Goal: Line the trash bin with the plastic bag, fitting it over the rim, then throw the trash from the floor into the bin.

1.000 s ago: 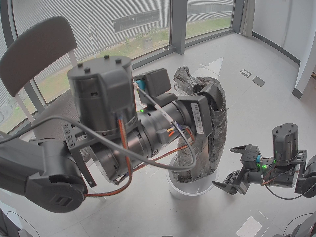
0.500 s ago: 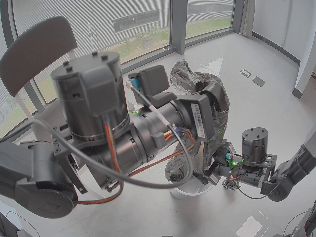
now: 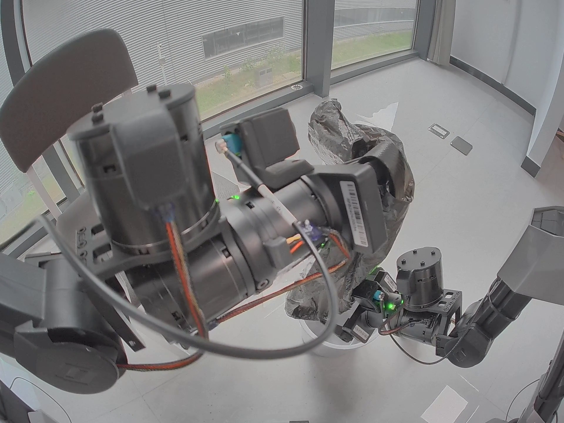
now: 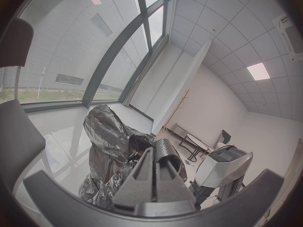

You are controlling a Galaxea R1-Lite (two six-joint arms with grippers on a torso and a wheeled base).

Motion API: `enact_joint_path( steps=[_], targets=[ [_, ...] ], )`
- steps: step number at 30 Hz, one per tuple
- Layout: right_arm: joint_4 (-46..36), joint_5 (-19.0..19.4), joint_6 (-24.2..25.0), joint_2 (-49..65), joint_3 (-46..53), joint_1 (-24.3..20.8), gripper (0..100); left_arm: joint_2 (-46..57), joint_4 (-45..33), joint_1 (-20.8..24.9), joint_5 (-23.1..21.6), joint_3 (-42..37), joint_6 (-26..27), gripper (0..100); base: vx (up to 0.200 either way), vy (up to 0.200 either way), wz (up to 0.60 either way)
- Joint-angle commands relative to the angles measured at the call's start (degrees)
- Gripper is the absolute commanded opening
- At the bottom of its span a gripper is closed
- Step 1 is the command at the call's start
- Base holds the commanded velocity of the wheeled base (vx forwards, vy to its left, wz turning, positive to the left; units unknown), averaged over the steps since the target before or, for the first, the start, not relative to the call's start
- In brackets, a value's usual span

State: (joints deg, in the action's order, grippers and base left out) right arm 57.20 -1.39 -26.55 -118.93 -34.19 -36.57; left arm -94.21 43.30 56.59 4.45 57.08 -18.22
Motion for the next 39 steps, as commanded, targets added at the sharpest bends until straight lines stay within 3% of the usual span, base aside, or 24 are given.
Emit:
enact_joint_path(
  steps=[1,13,14,25,35,39],
  targets=[
    [0.9,-0.5,0.0,-0.1,-0.3,-0.3,100,0.5,0.0,0.0,0.0,-0.1,-0.1,0,0.000,0.000,0.00],
    [4.5,-1.7,0.0,1.7,-0.6,-0.2,100,0.2,0.0,-0.3,0.0,-0.1,-0.4,0,0.000,0.000,0.00],
    [4.9,-1.8,0.0,1.6,-0.6,-0.2,0,0.2,0.0,-0.3,-0.1,-0.1,-0.4,0,0.000,0.000,0.00],
    [7.1,-3.2,0.4,0.9,-1.5,-0.2,0,-0.1,0.0,-0.6,-0.1,-0.3,-0.5,0,0.000,0.000,0.00],
    [7.3,-2.8,0.4,6.6,12.3,0.2,0,-10.1,0.0,-10.7,-0.9,-4.9,-0.6,0,0.000,0.000,0.00],
    [7.2,-2.4,0.1,10.0,17.7,1.9,0,-14.5,0.3,-12.6,-1.6,-7.4,-0.5,0,0.000,0.000,0.00]
  ],
)
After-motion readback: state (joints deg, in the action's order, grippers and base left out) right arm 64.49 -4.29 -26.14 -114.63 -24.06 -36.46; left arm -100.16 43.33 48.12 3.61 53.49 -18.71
